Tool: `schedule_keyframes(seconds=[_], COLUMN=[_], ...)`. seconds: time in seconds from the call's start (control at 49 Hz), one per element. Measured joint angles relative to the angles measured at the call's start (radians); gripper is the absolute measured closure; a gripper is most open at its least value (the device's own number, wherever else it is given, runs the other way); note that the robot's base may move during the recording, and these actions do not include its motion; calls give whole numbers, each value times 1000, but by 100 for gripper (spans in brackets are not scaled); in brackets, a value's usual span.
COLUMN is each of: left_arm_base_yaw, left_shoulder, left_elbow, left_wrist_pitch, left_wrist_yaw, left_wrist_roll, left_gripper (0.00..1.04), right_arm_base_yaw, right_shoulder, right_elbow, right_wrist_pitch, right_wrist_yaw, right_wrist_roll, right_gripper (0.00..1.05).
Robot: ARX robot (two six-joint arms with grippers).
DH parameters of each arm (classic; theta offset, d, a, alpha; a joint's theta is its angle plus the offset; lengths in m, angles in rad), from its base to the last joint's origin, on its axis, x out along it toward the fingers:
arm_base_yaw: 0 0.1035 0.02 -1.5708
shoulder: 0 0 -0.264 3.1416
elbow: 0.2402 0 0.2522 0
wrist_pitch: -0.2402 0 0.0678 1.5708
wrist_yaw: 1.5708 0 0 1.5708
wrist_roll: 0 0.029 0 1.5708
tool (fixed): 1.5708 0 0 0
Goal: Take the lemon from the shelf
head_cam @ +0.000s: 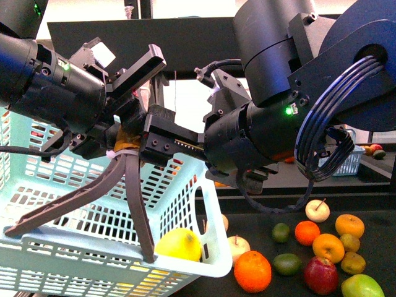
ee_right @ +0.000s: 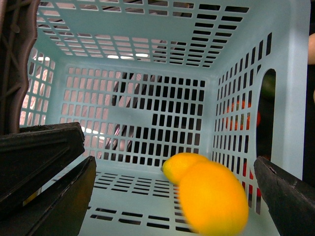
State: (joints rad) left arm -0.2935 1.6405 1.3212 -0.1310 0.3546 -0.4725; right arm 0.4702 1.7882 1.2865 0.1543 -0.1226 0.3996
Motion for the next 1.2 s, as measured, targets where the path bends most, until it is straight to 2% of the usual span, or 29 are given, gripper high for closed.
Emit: schedule_keyframes(seconds=[0.326,0.49,0.816,0.979,1.203], left_arm_base_yaw=[2,1,-11,-17,-5], left_shoulder=[0,0,0,-2,-4], left_elbow=[0,0,0,-118,-123], left_wrist_pitch=[0,0,0,338,376], left_wrist_yaw=[-8,5,20,-100,-127], left_wrist_roll=[-7,-11,-11,-204,-257], left_gripper=[88,88,88,88,88], right_arm_base_yaw=[-4,-55,-303,-405,-524], right_shoulder=[-4,-58,-348,-443,-566], right_elbow=[0,-30,-186,-322,-487], right_wrist_pitch=[1,6,67,106,196], right_wrist_yaw=[-12,8,23,-37,-99], right_wrist_roll=[1,-11,-89,-113,-122], right_gripper=[8,8,8,8,8])
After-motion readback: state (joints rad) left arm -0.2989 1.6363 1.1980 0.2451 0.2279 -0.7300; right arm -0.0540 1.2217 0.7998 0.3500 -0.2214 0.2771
